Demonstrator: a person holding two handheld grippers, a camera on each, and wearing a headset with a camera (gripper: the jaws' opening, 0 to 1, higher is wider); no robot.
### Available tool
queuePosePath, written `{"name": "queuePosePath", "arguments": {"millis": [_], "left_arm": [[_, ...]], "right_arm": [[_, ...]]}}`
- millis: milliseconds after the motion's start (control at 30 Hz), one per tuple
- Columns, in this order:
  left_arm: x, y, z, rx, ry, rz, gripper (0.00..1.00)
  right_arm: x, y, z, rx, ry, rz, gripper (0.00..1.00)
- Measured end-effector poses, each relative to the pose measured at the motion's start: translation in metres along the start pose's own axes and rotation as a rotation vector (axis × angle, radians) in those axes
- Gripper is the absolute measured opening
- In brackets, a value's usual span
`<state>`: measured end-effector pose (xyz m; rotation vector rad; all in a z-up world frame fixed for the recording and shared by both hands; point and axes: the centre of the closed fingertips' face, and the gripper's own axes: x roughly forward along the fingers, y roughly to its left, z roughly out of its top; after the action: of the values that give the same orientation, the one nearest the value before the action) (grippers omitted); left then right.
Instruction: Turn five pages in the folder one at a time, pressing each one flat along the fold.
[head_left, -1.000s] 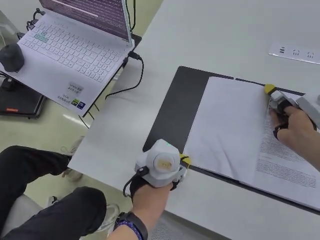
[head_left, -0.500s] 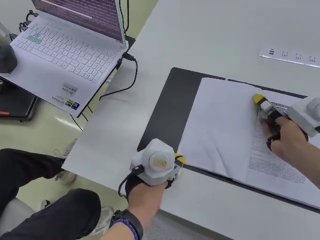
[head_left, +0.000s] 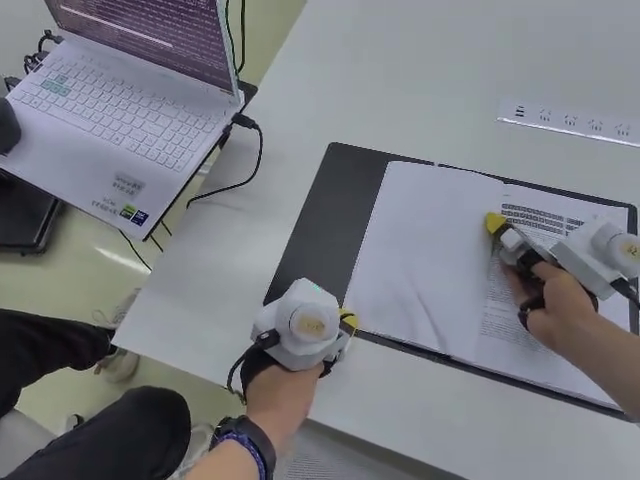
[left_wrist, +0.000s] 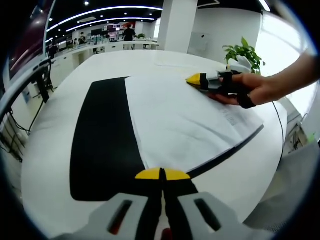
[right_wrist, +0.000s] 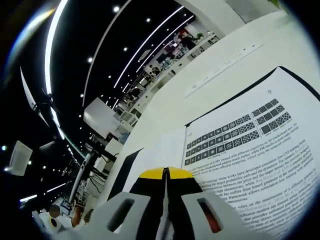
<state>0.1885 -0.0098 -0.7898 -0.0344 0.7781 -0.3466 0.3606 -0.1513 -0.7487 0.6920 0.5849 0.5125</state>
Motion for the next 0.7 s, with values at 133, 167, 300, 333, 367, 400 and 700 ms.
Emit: {"name": "queuePosePath", "arguments": {"millis": [133,167,300,333,367,400,700], "left_arm": [[0.0,-0.001,0.0,0.006,0.003,0.002,0.0],[-0.001,-0.001,0.0,0.007,0.003,0.001,0.0],[-0.001,-0.001,0.0,-0.001,0.006,-0.01,0.0],[-0.001,-0.001,0.0,0.003,0.008,-0.01,0.0],[-0.001,-0.001,0.0,0.011,0.011,-0.009,0.0],[-0.001,-0.001,0.0,0.015,0.013,-0.009,0.0],[0.0,-0.002,0.0,0.055,0.029,0.001,0.0]], "right_arm": [[-0.009,-0.003,-0.005,-0.005,0.002,0.006,0.0],[-0.01,-0.004,-0.007,-0.008,0.003,0.008,0.0],[-0.019,-0.001,-0.016,-0.025,0.016,0.02,0.0],[-0.021,-0.001,-0.018,-0.026,0.017,0.021,0.0],[-0.024,0.0,-0.019,-0.027,0.017,0.02,0.0],[-0.026,0.0,-0.021,-0.025,0.017,0.019,0.0],[-0.047,0.001,-0.039,0.005,0.01,0.017,0.0]]}}
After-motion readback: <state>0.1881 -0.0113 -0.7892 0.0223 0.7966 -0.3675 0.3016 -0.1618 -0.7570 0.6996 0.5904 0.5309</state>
